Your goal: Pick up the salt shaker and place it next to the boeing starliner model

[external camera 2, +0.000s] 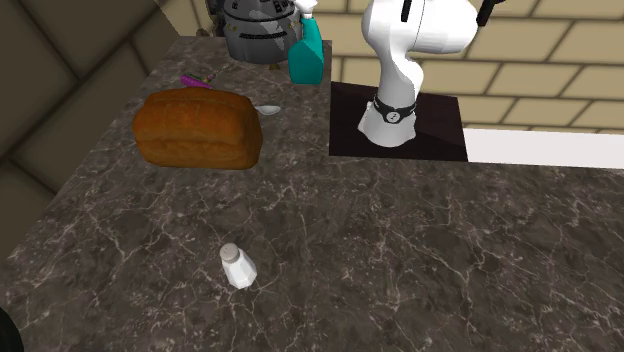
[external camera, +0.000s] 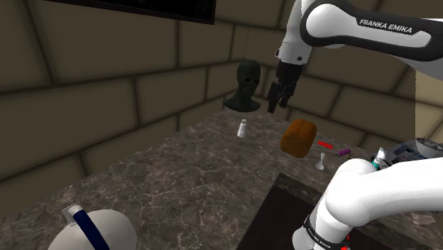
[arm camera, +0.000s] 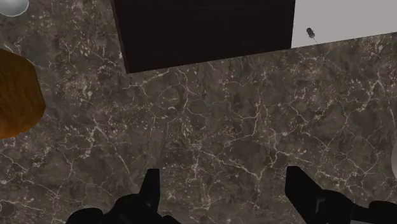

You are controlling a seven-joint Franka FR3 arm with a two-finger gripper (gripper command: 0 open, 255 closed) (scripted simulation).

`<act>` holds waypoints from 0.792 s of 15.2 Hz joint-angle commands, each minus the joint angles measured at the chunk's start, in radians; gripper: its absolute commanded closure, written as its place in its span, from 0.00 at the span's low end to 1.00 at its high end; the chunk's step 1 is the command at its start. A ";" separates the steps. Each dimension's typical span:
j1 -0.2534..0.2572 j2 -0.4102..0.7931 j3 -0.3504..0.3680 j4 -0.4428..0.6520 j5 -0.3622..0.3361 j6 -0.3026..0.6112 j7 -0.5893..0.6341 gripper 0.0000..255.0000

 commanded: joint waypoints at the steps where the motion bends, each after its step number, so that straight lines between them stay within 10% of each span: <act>1: 0.000 0.000 0.000 0.000 0.000 0.000 0.000 0.00; 12: -0.058 0.200 -0.088 -0.119 -0.064 0.396 -0.038 0.00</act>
